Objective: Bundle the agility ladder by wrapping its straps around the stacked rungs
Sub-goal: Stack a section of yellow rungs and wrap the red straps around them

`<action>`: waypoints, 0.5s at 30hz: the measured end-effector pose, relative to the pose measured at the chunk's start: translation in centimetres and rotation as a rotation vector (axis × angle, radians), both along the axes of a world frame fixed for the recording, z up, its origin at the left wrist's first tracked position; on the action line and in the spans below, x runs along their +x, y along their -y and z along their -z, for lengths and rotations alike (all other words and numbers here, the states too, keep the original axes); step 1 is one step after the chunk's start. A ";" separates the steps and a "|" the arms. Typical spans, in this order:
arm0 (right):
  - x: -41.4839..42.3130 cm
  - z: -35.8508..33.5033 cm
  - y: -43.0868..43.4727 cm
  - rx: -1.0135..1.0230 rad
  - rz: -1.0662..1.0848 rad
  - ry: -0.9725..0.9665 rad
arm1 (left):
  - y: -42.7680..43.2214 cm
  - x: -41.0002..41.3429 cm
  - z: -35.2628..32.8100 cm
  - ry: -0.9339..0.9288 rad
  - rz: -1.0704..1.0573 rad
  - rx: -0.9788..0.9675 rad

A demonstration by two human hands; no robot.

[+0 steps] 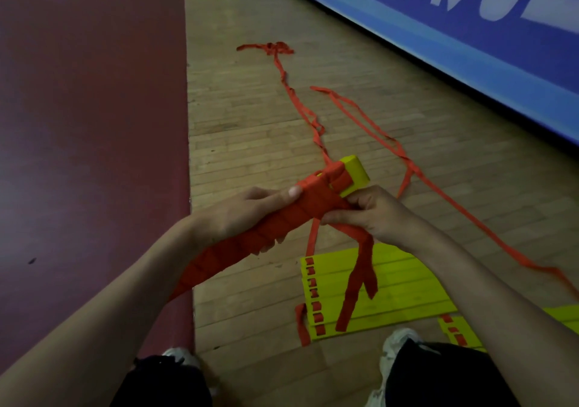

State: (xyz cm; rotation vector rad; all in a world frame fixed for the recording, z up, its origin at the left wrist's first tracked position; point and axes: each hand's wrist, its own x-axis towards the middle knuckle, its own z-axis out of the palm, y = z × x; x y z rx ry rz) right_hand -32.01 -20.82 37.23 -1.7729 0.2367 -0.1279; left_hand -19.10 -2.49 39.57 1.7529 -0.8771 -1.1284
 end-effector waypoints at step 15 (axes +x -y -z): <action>-0.6 0.8 0.4 -0.007 -0.282 -0.199 | 0.0 0.3 0.2 -0.014 0.026 0.123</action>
